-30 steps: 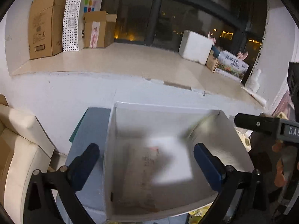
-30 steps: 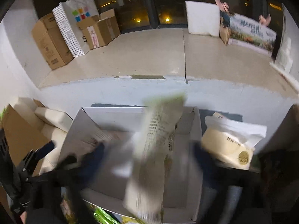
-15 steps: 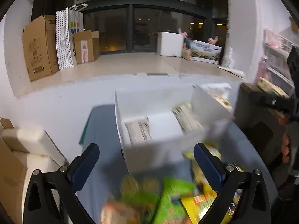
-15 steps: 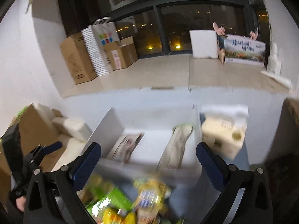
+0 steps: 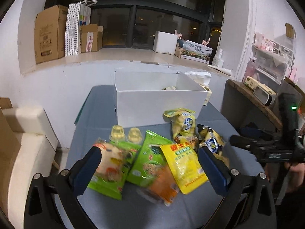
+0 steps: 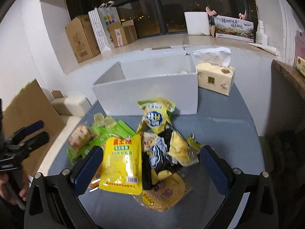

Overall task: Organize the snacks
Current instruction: 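Grasp the yellow potato-stick bag with the right gripper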

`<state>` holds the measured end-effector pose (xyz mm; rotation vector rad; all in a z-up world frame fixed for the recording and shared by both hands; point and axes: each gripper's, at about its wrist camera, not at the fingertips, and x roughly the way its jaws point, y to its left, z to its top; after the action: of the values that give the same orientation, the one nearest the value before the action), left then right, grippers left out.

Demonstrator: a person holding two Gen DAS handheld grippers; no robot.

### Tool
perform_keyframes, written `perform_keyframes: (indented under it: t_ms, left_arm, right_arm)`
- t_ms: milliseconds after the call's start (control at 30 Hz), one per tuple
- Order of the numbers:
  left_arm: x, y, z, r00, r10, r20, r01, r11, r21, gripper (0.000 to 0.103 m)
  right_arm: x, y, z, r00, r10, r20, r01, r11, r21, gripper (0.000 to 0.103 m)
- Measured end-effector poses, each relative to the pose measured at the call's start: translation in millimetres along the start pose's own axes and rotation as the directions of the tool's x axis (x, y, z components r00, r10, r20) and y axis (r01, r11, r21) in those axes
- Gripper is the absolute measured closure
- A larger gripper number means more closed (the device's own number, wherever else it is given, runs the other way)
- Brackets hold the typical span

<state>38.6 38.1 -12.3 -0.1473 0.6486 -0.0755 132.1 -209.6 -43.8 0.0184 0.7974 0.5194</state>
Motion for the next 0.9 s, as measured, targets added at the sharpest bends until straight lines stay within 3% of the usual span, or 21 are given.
perform_keyframes:
  t_ms: [167,467,767,900]
  left_arm:
    - [-8.5,-3.0,-2.1,1.000,0.021,0.015,-0.021,1.000,-0.002,0.000]
    - [-16.4,3.9,-2.9,0.999,0.009,0.031,-0.008,1.000,-0.030,0.000]
    - [-15.8,17.9,-8.7,0.999,0.031,0.017,-0.030,0.998,-0.062,0.000]
    - [-14.9,24.1,-11.7,0.999,0.041,0.008,-0.040,0.997,-0.067,0.000]
  right_arm:
    - [13.8,0.8,9.2,1.000,0.013,-0.021,-0.013,1.000,0.000,0.000]
    - [81.0,7.1,48.7,0.994,-0.015,-0.111,0.012,1.000,-0.029,0.000]
    - [156.6,2.6,63.8,0.961,-0.069,-0.268,0.065,0.998,-0.023,0.000]
    - [167.5,5.7,65.4,0.956,-0.082,-0.281,0.076,0.997,-0.033,0.000]
